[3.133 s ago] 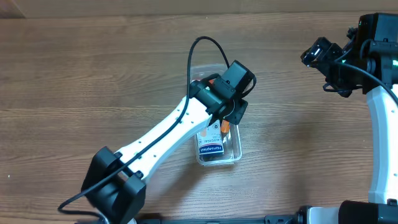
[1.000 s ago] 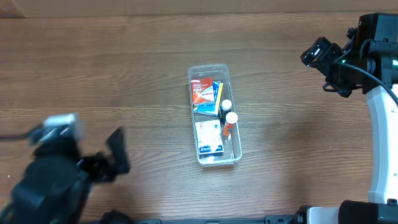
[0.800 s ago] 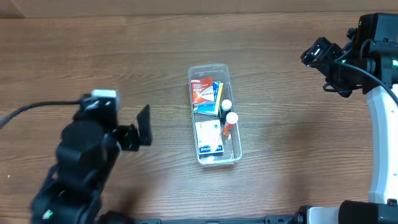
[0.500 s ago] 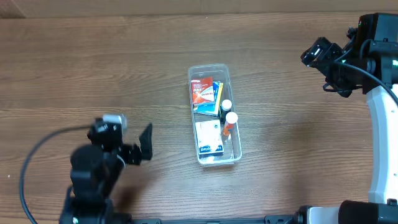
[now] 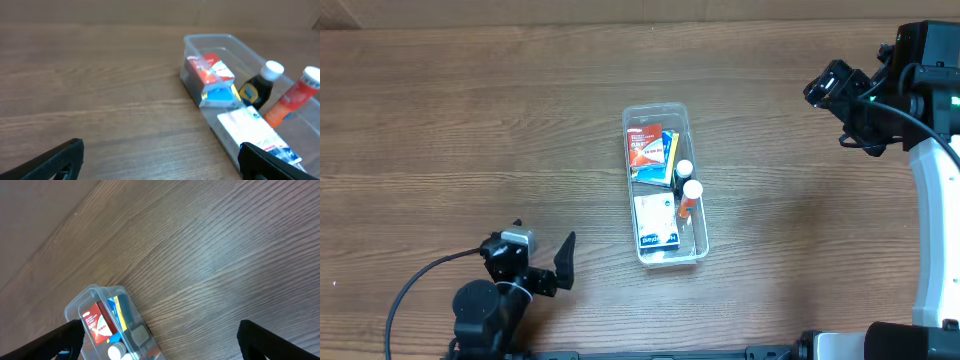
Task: Pack container
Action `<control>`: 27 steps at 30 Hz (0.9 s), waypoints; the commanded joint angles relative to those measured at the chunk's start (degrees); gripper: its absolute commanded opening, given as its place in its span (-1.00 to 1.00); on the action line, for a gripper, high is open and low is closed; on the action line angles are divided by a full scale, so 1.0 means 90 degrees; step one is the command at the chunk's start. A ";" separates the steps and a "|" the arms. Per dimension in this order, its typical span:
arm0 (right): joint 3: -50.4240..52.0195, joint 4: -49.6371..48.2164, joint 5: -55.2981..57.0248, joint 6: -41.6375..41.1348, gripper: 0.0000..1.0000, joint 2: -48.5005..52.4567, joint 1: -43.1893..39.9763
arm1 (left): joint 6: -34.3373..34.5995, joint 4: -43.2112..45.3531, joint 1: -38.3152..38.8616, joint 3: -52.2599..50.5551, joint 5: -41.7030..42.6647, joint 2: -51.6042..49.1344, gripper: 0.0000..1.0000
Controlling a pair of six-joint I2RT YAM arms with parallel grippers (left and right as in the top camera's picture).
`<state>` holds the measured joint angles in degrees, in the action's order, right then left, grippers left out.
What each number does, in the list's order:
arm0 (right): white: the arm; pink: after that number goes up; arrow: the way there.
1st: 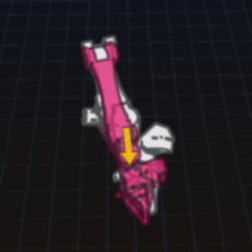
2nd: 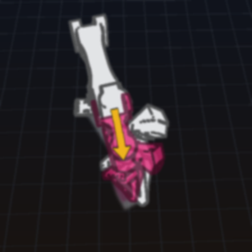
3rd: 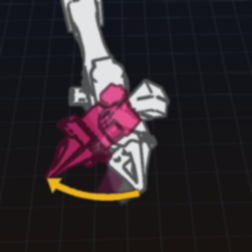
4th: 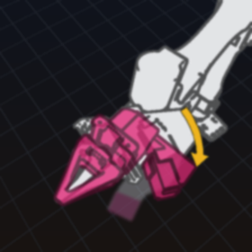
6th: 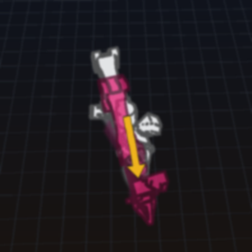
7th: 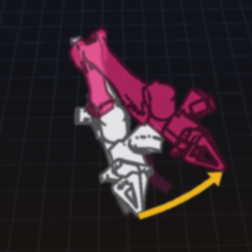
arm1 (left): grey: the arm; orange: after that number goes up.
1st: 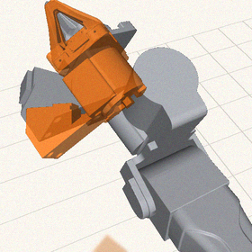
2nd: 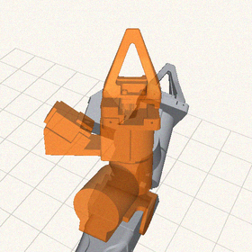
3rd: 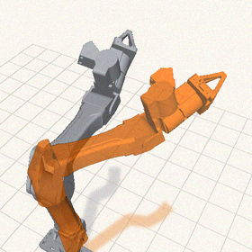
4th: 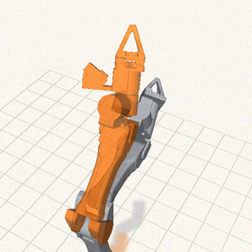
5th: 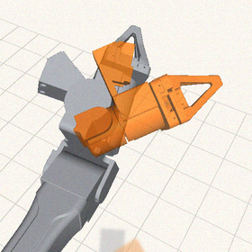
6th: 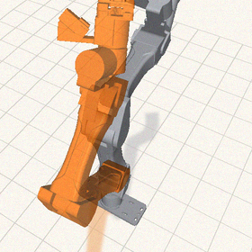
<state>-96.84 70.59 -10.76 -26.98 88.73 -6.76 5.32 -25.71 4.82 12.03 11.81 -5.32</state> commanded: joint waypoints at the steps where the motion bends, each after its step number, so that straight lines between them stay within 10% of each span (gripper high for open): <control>1: -0.0058 -0.0022 -0.0051 -0.0002 1.00 -0.0012 -0.0007 | -0.0163 0.0032 -0.0039 -0.0330 0.0148 0.0457 1.00; 27: -0.0056 -0.0022 -0.0051 0.0000 1.00 -0.0012 -0.0007 | -0.0168 0.0078 -0.0034 -0.0534 0.0129 0.0556 1.00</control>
<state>-96.84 70.59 -10.76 -26.96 88.73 -6.74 5.32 -25.41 4.82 7.49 12.03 -0.99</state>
